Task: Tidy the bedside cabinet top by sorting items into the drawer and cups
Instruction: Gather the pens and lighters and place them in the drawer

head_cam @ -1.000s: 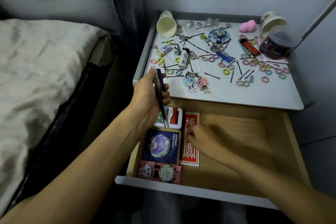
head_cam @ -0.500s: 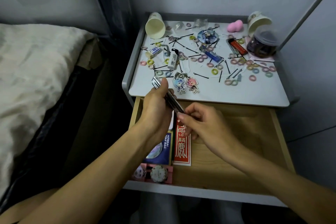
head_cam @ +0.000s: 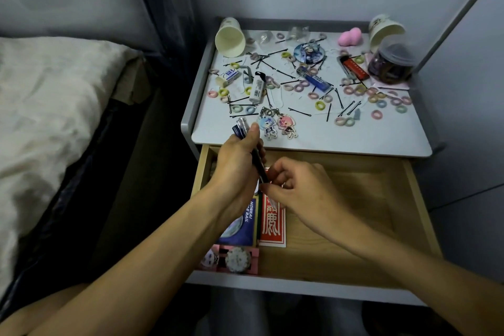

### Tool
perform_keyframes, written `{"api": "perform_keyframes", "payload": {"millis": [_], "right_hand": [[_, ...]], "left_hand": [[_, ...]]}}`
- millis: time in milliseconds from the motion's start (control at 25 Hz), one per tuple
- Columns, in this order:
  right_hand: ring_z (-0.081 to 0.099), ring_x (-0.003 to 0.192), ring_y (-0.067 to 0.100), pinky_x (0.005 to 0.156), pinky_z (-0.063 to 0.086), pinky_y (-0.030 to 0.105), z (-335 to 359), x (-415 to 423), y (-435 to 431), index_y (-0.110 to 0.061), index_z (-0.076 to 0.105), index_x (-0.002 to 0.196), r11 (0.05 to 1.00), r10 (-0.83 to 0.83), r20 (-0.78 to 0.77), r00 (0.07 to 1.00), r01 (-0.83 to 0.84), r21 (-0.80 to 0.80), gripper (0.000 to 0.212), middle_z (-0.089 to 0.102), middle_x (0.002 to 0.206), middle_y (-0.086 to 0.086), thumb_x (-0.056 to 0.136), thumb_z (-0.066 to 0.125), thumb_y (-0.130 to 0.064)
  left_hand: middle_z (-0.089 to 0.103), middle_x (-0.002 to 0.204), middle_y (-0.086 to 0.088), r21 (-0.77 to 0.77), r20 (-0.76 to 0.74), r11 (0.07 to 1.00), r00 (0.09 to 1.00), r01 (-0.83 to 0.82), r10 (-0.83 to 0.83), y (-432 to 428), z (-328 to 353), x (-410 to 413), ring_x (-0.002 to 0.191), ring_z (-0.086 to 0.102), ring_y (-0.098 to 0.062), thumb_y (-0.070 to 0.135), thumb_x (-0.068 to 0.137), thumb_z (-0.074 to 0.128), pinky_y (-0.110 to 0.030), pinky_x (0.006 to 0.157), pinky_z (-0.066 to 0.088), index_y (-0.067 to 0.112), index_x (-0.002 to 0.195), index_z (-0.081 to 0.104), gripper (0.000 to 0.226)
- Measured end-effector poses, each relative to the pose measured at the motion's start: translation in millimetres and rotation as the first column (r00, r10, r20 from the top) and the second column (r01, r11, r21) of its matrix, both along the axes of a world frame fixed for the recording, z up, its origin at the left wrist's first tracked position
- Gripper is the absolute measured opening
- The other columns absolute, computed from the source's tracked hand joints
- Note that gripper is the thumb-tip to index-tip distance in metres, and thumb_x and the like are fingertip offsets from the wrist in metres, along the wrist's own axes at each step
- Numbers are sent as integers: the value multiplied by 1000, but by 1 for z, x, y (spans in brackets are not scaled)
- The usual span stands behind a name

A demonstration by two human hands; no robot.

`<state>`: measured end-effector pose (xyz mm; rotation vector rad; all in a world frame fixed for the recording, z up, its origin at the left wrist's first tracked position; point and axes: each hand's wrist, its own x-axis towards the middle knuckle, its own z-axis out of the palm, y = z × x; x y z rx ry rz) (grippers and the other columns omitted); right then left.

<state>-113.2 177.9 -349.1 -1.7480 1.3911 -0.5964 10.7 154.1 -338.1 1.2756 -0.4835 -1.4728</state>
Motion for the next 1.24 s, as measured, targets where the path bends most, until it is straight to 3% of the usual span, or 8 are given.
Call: {"api": "perform_keyframes", "payload": {"millis": [200,360,480,800,960,1120,1240], "right_hand": [[70,58,14,63,60,36,-4,-7,-3,-12,65,81,987,9,35,999,-15,161,9,72,67,4,84,73,-17],[65,56,14,54,54,21,-28,-18,0,2,61,98,847,112,38,993,-115,519,15,71,80,16,89,67,-9],[65,58,15,55,54,22,-61,-18,3,3,60,101,752,90,-34,995,-45,658,15,70,87,22,91,64,-7],[61,50,12,47,52,18,-106,16,-16,-2,58,93,855,-8,-153,988,86,512,3,63,68,7,92,61,-1],[65,59,14,61,59,31,-112,26,-19,-17,57,71,924,3,-224,975,83,373,21,66,71,2,87,70,-10],[65,67,15,58,54,26,-114,27,-21,-15,57,82,954,-36,-307,951,124,273,16,65,81,2,95,61,-24],[59,63,7,50,42,17,-119,26,-23,-16,55,89,962,-48,-328,943,132,238,11,62,86,0,97,57,-23]], "left_hand": [[50,76,-2,68,204,997,979,-41,26,-5,10,10,68,48,-15,48,98,47,-34,73,40,8,93,52,41],[49,78,0,99,69,952,956,-290,284,-18,19,41,68,48,-13,43,100,45,-28,63,39,17,85,49,31],[47,70,0,116,-49,944,947,-309,316,-18,16,46,57,44,-14,29,101,42,-27,55,35,15,84,46,22],[41,68,-2,91,-105,969,965,-230,239,-16,14,50,50,37,-11,10,101,40,-21,42,31,2,104,52,15],[42,70,-3,81,-104,974,970,-213,221,-17,13,51,53,38,-12,9,100,42,-21,44,32,2,104,54,14],[43,70,-3,77,-104,976,972,-205,213,-16,12,51,52,40,-11,10,100,42,-22,45,33,1,104,54,14],[43,71,-4,83,-95,977,974,-197,204,-17,12,50,54,42,-12,11,101,41,-22,47,35,0,105,54,18]]}}
